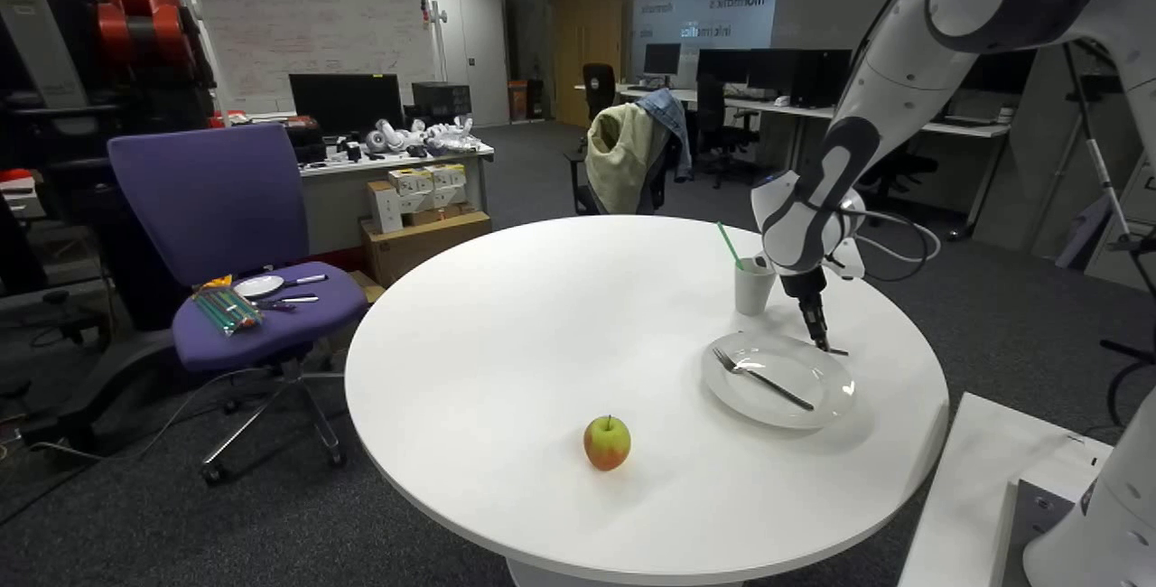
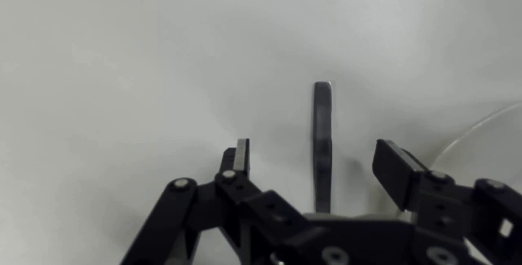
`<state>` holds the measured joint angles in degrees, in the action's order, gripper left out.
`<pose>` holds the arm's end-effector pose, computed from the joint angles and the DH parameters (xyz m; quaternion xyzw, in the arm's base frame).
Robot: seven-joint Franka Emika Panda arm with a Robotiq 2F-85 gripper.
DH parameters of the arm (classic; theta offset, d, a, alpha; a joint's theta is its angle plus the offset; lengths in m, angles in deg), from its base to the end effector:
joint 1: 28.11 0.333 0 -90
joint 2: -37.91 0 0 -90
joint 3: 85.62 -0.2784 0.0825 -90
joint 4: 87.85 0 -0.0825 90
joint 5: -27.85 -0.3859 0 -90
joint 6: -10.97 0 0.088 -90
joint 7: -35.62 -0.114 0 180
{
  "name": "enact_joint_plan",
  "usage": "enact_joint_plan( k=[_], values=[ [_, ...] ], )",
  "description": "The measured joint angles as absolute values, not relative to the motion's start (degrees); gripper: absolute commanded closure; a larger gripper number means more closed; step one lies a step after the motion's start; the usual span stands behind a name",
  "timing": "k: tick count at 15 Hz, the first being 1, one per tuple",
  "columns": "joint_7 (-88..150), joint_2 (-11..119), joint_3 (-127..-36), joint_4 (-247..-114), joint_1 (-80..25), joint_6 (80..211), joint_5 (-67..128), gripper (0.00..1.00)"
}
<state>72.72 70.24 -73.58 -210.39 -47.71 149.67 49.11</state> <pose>0.4295 -0.2823 0.0831 0.9553 0.2072 -0.2043 0.0520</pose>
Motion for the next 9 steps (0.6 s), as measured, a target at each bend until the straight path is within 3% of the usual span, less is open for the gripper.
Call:
enact_joint_plan(
  k=[3, 9],
  values=[
    [72.7, 70.2, -73.9, -210.4, -47.7, 149.7, 48.7, 0.53],
    [72.7, 70.2, -74.1, -210.4, -47.7, 149.7, 48.1, 0.49]
  ],
)
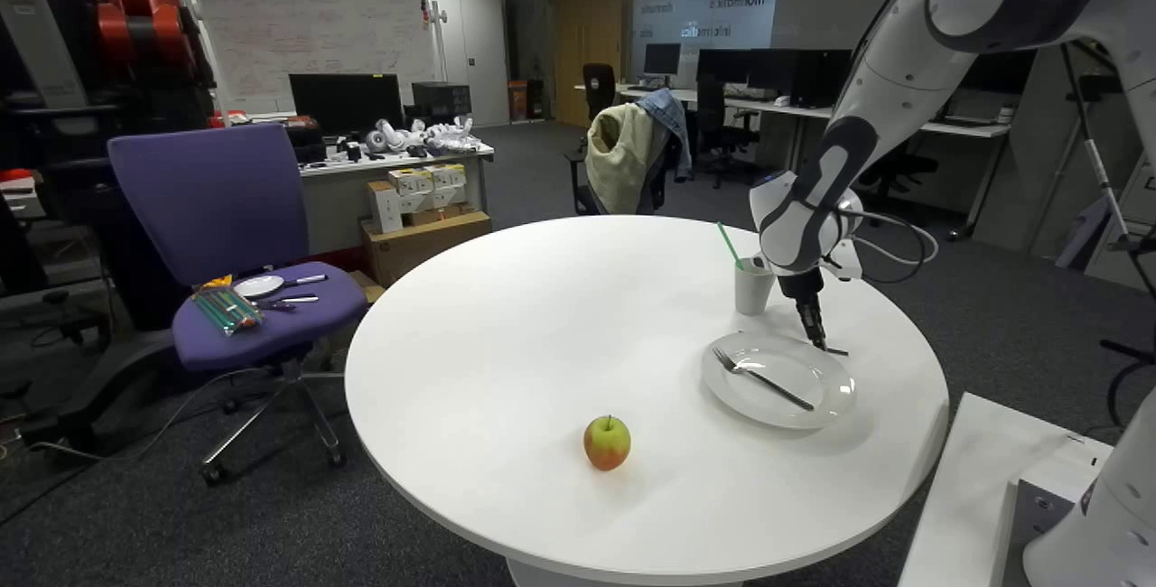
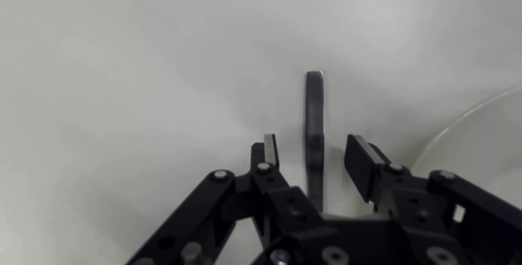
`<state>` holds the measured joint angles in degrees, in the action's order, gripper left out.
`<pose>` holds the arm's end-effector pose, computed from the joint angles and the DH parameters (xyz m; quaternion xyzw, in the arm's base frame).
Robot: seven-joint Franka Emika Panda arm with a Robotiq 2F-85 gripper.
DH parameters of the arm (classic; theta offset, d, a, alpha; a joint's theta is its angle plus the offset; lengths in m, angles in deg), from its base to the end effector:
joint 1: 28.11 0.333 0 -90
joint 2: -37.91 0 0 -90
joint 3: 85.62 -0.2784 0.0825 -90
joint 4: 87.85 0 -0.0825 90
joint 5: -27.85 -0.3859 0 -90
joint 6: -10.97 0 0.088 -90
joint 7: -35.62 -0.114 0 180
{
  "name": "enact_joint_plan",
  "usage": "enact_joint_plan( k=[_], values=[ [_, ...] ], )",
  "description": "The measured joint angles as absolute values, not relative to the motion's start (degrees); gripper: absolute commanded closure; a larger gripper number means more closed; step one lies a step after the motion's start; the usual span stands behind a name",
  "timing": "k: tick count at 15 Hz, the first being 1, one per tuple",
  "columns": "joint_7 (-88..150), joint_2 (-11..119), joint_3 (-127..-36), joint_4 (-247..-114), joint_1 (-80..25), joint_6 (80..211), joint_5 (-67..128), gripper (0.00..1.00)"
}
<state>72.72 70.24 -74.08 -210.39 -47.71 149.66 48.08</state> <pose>0.4320 -0.2779 0.0825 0.9572 0.2039 -0.2002 0.0469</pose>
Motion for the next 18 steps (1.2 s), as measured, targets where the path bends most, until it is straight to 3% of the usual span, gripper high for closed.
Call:
enact_joint_plan(
  k=[18],
  values=[
    [72.7, 70.3, -74.1, -210.5, -47.7, 149.7, 47.2, 0.51]
  ],
)
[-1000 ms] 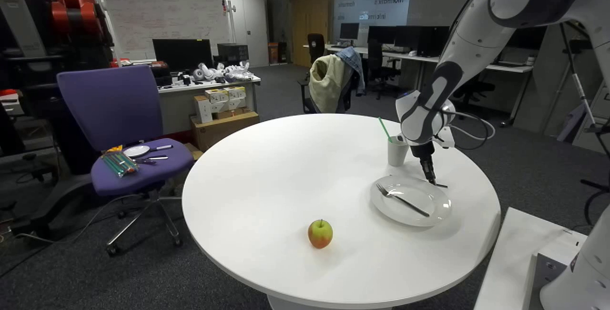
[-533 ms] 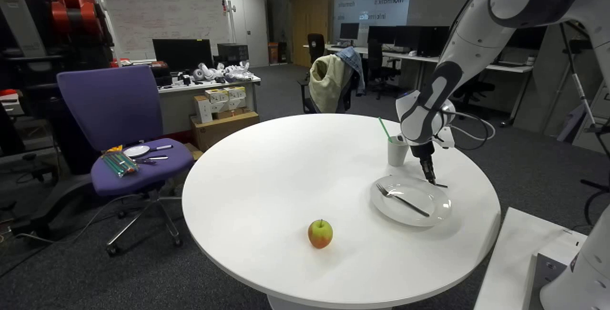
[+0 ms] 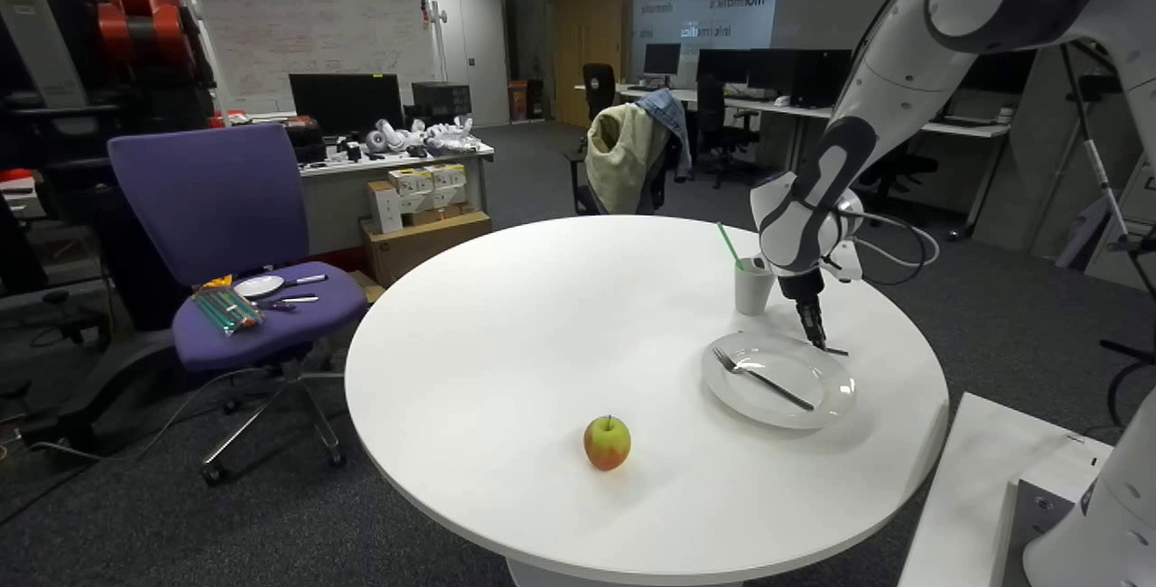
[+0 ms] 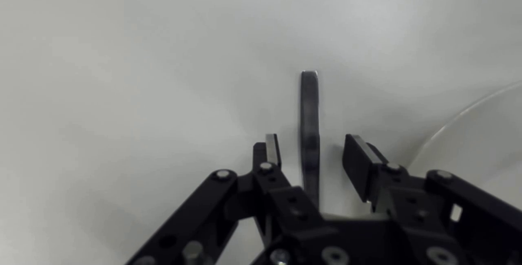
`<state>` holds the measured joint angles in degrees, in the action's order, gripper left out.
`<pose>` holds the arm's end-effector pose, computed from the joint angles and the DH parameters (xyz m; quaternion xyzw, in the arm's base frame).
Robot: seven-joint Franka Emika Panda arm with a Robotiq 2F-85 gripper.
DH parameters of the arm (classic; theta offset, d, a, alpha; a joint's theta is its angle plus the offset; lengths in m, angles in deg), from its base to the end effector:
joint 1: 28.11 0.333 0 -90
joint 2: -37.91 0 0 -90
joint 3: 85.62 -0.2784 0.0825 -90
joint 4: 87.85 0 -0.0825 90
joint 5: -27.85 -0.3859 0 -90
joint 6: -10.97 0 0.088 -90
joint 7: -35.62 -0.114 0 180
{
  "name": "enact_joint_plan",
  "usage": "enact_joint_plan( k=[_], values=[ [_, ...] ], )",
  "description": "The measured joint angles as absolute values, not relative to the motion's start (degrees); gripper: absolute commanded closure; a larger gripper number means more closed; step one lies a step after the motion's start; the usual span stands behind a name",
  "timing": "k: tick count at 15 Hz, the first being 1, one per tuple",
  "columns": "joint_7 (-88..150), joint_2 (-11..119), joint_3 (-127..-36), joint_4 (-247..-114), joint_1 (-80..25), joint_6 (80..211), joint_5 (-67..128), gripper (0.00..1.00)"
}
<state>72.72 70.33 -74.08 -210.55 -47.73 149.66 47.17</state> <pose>0.4304 -0.2772 0.0809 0.9589 0.1975 -0.1994 0.0421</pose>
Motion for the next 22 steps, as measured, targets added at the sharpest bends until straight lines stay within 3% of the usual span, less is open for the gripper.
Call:
enact_joint_plan(
  k=[2, 3, 7, 10, 16, 22],
  values=[
    [72.7, 70.4, -74.1, -210.6, -47.8, 149.7, 47.2, 0.62],
    [72.7, 70.4, -74.1, -210.7, -47.8, 149.7, 47.2, 0.77],
    [72.7, 70.3, -74.0, -210.7, -47.9, 149.7, 47.2, 0.91],
    [72.7, 70.3, -73.9, -210.7, -48.3, 149.7, 47.2, 0.82],
    [72.7, 70.3, -73.9, -210.7, -48.9, 149.7, 47.2, 0.91],
    [72.6, 70.0, -73.9, -210.7, -49.2, 149.7, 47.2, 0.92]
  ],
)
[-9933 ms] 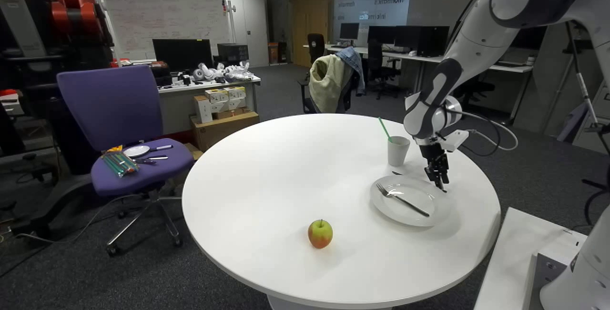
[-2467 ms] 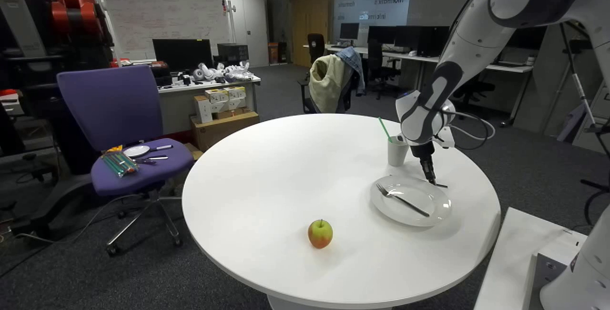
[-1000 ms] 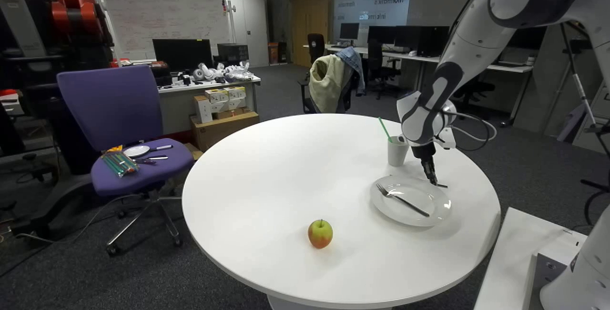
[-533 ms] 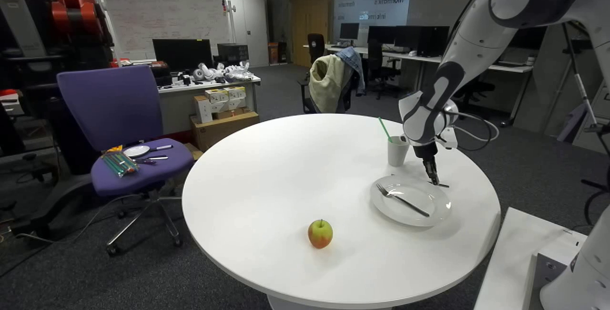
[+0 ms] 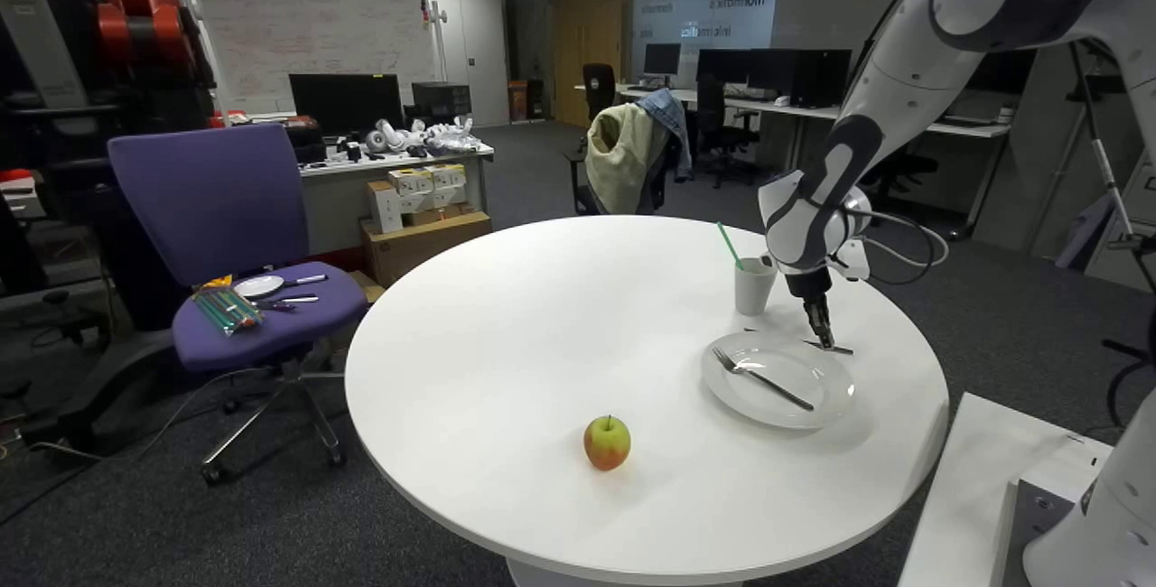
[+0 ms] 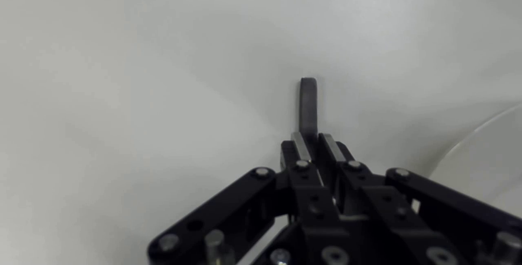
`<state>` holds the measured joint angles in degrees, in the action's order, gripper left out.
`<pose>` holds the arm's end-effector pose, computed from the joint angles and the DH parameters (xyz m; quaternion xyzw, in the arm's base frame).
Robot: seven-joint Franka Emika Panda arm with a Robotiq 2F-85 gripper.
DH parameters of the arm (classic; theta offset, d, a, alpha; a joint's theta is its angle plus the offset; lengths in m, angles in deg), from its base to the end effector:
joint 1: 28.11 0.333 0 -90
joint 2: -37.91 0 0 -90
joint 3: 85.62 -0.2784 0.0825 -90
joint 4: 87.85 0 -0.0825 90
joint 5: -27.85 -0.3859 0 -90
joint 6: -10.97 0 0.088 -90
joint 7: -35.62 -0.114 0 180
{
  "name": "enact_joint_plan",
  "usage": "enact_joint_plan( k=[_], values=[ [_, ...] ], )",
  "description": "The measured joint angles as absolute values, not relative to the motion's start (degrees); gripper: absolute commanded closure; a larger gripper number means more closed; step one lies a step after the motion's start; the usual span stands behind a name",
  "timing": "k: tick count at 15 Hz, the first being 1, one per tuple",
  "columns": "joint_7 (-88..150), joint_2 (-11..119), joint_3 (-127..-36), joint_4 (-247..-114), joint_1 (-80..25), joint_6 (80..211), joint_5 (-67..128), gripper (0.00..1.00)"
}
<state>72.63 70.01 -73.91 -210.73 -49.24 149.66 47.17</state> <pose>0.4222 -0.2898 0.0829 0.9620 0.1825 -0.1992 0.0404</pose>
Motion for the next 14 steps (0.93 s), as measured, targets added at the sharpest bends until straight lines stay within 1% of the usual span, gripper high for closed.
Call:
enact_joint_plan(
  k=[6, 9, 14],
  values=[
    [72.5, 69.9, -73.9, -210.7, -49.2, 149.7, 47.2, 0.94],
    [72.4, 69.9, -73.9, -210.7, -49.2, 149.7, 47.2, 0.97],
    [72.3, 69.7, -73.9, -210.7, -49.2, 149.7, 47.2, 0.97]
  ],
)
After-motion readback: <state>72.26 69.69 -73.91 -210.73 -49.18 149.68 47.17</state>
